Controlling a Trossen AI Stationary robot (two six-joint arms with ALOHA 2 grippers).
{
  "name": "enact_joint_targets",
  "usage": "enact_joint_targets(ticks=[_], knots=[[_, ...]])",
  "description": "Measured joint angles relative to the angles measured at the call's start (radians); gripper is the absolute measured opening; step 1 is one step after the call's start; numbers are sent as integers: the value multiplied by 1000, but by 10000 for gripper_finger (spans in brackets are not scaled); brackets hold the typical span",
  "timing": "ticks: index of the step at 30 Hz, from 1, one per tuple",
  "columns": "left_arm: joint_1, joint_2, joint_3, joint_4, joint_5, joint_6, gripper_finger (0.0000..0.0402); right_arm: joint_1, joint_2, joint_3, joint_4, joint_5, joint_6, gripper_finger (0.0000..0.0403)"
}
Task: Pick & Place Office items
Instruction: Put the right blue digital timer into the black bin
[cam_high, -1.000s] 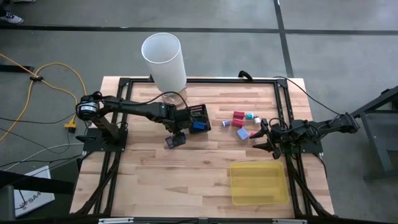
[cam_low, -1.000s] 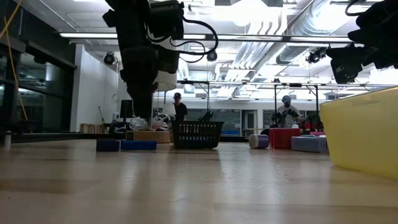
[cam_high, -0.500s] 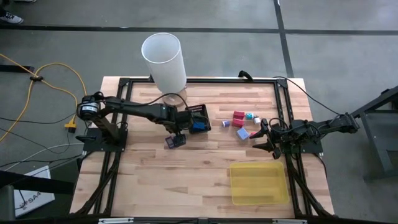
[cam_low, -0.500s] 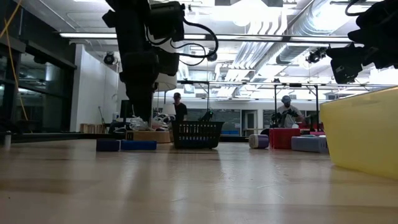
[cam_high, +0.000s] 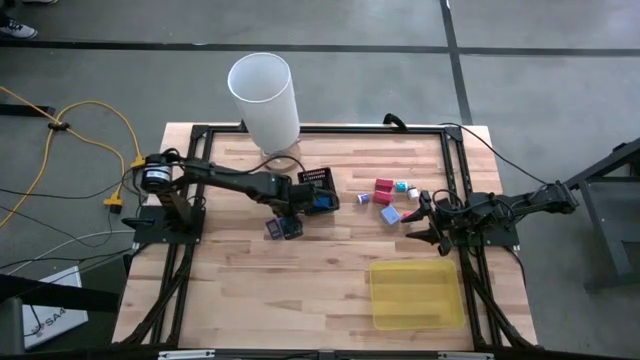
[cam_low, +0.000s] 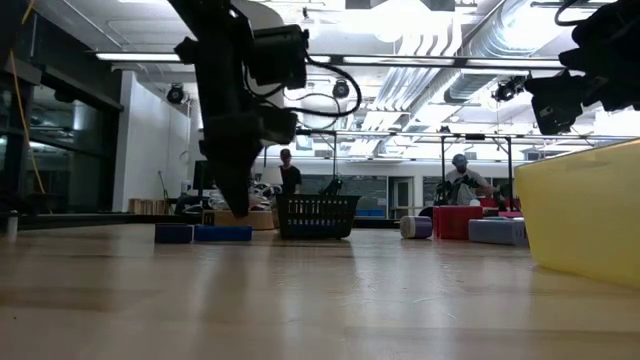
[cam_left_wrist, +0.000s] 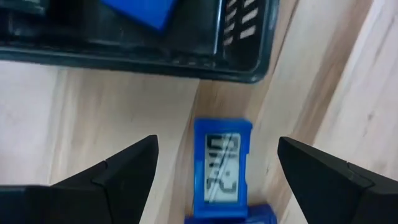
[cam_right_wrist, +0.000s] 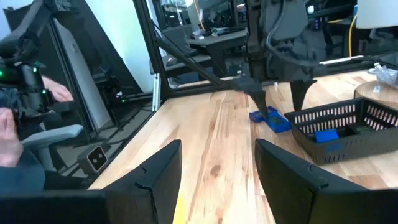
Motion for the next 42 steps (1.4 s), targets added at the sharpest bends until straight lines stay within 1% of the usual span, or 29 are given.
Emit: enact_joint_targets(ticks=[9,20,32,36,42], knots=[[-3,32,-3,38,10,-2,323,0,2,0,-1,0,0,190],[-34,63,-4,36,-33,-13,323,0,7,0,-2,-3,0,190],[-25,79,-3,36,-38,-21,323,0,7,0,-2,-3,0,190],[-25,79,-3,36,-38,-21,314,0,7,0,-3,-3,0,190],[-25,79,-3,36,-38,-21,290,0,7,0,-3,-3,0,190]])
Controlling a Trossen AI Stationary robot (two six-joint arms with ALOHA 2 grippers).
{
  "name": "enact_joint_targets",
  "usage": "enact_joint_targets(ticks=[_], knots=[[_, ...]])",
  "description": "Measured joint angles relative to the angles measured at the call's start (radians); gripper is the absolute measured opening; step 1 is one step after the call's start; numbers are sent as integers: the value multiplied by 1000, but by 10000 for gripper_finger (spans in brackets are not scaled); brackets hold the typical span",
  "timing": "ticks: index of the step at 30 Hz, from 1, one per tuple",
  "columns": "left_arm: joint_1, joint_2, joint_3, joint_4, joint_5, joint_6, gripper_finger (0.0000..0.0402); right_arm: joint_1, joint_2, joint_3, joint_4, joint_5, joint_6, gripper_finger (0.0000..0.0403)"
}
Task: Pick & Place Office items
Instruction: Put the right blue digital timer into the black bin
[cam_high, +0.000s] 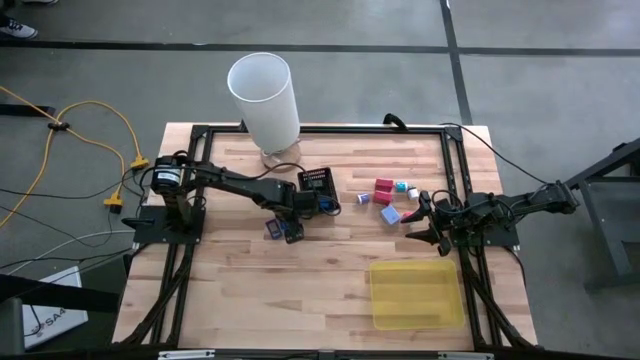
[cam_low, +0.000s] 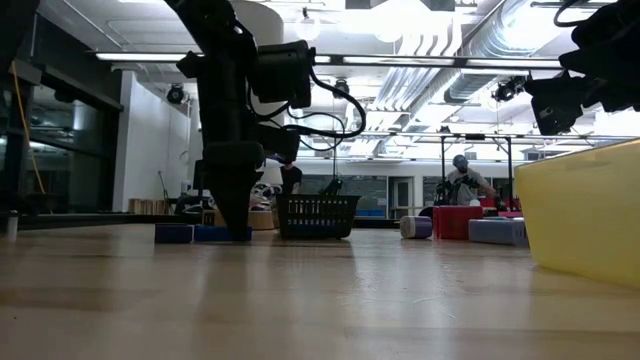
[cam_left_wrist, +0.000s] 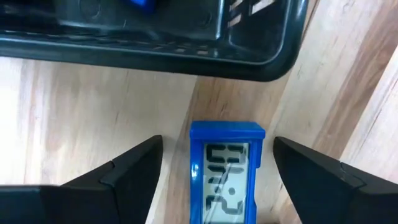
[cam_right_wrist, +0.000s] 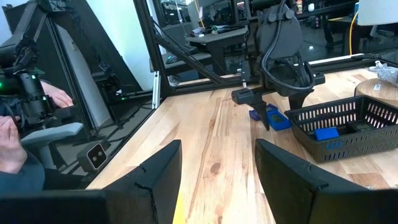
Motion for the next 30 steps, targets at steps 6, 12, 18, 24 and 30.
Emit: enact_joint_targets(ticks=[6,12,18,24,30], knots=[[0,0,0,0,0,0,256,0,0,0,0,0,0,190],[0,0,0,0,0,0,215,0,0,0,0,0,0,190],[0,0,0,-1,1,0,172,0,0,0,-1,0,0,190],[0,0,0,-4,1,0,150,0,0,0,0,0,0,190],[0,0,0,-5,2,1,162,0,0,0,-1,0,0,190]])
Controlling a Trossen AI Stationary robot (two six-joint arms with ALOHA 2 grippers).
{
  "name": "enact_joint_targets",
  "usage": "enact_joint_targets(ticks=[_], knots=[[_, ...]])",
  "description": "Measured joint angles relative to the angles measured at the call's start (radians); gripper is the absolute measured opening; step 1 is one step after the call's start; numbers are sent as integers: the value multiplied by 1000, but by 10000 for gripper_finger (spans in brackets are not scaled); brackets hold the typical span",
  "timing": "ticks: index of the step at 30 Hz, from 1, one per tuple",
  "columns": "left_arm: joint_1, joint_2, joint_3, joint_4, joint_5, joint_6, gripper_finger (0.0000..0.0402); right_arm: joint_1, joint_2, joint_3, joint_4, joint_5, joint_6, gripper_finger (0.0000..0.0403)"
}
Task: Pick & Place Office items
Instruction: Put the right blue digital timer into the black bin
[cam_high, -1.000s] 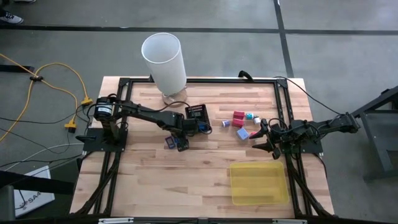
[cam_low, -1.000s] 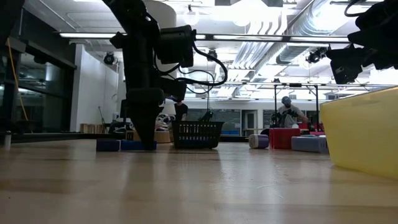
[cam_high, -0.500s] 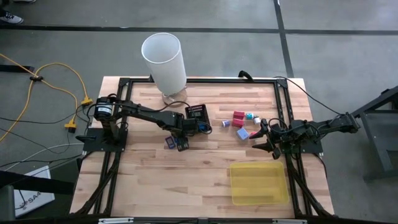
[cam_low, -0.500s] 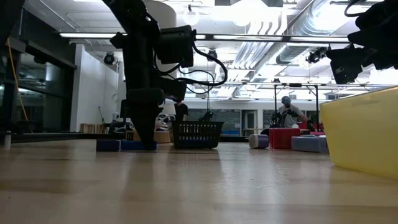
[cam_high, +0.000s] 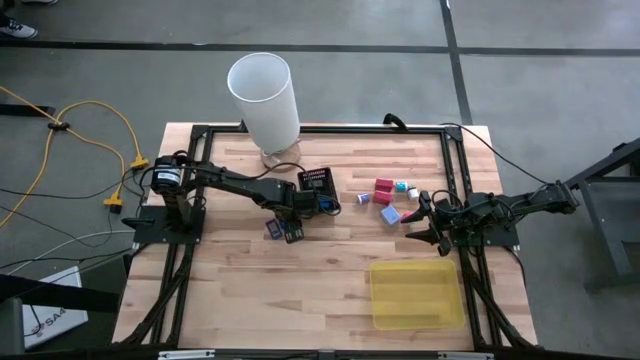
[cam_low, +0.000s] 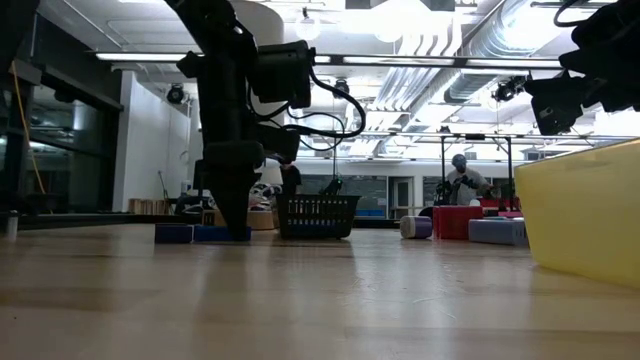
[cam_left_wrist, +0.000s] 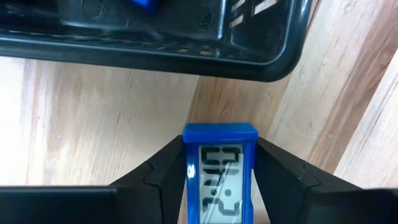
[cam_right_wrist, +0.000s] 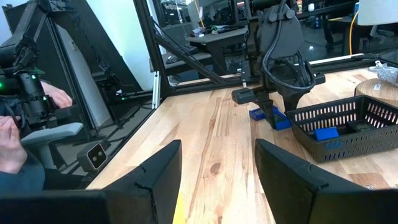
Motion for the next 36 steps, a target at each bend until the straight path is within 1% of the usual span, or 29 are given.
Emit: enact_joint_targets(ticks=[8,15,27,36], knots=[[0,0,0,-1,5,0,157,0,0,0,0,0,0,190],[28,-48,-1,-13,70,2,156,0,0,0,0,0,0,190],[75,-181,-1,-5,58,53,156,0,0,0,0,0,0,190],[78,-224,-1,4,47,80,156,0,0,0,0,0,0,190]])
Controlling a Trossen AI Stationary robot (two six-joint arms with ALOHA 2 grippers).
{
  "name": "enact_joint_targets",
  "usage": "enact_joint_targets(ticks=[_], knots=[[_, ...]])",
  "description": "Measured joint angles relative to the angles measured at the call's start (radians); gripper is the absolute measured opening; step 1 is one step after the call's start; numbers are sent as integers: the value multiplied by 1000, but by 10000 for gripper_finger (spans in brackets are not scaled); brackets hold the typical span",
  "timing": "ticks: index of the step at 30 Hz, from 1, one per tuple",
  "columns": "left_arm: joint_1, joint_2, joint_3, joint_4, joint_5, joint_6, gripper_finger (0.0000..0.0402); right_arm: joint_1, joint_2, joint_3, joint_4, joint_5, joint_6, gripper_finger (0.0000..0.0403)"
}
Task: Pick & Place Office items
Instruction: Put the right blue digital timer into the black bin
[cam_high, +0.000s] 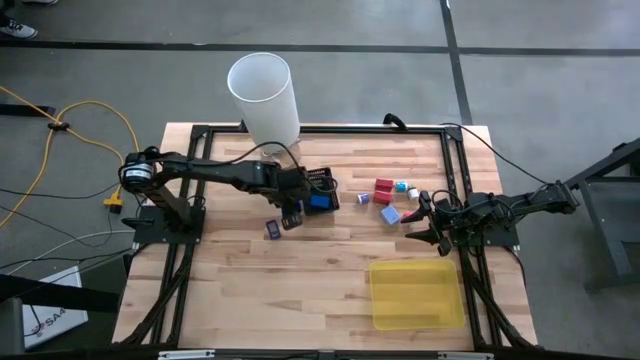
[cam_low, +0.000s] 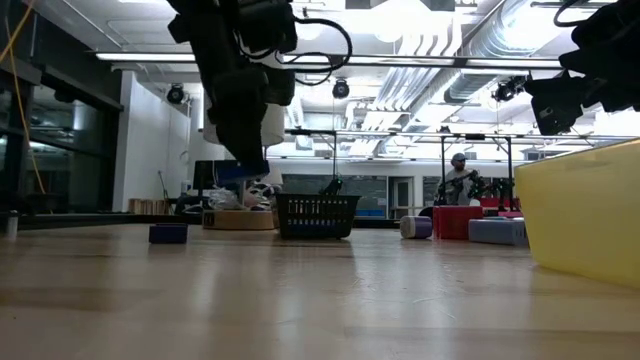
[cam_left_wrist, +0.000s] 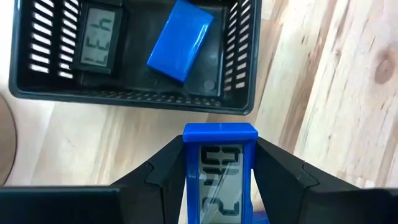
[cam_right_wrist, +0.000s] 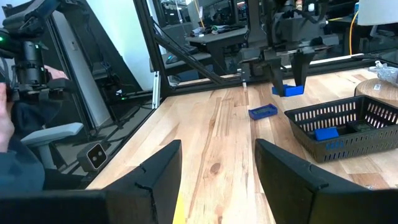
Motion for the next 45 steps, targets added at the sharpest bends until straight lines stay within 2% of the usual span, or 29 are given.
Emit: enact_joint_targets(ticks=[10,20,31,45], knots=[[1,0,2,48,-2,11,156,0,0,0,0,0,0,190],[54,33,43,110,0,57,155,0,0,0,1,0,0,190],[98,87,58,317,-7,115,155,0,13,0,2,1,0,190],[111,194,94,335,22,144,155,0,16,0,1,2,0,190]])
